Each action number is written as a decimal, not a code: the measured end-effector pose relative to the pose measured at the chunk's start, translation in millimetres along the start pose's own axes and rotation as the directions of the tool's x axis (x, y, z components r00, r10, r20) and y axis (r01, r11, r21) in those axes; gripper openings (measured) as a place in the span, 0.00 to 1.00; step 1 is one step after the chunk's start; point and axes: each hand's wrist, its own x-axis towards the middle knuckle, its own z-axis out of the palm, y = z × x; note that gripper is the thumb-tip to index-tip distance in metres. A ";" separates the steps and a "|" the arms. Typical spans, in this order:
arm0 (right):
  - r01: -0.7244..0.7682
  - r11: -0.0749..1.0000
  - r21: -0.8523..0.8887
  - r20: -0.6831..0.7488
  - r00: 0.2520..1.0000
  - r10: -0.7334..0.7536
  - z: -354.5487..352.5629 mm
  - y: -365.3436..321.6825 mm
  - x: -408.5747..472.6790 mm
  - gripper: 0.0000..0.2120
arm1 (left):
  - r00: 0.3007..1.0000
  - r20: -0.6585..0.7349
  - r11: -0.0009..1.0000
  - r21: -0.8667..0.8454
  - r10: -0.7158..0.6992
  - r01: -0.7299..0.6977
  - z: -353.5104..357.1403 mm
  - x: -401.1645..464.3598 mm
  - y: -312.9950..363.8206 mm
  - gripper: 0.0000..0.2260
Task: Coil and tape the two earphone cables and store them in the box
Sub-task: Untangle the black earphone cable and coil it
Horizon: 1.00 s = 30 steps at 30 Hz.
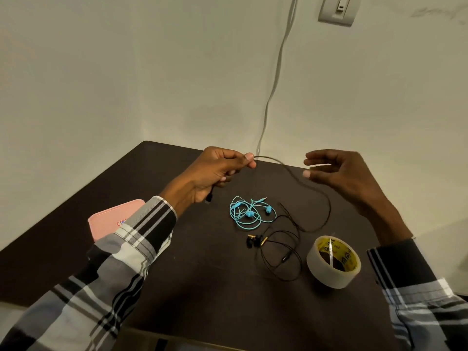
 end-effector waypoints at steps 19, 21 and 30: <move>0.194 0.960 0.202 -0.112 0.978 -0.174 24.0 -34.1 -2.0 0.04 | 0.976 0.191 0.994 -0.027 -0.103 0.110 17.9 -15.0 -0.4 0.11; 0.189 0.961 0.200 -0.128 0.978 -0.166 22.5 -32.4 0.3 0.04 | 0.968 0.223 0.992 -0.031 -0.112 0.122 20.8 -18.2 -3.5 0.11; 0.032 0.970 0.241 -0.008 1.000 -0.031 43.7 -10.7 2.0 0.05 | 0.970 0.216 0.891 -0.454 0.107 0.003 27.3 -25.6 6.9 0.12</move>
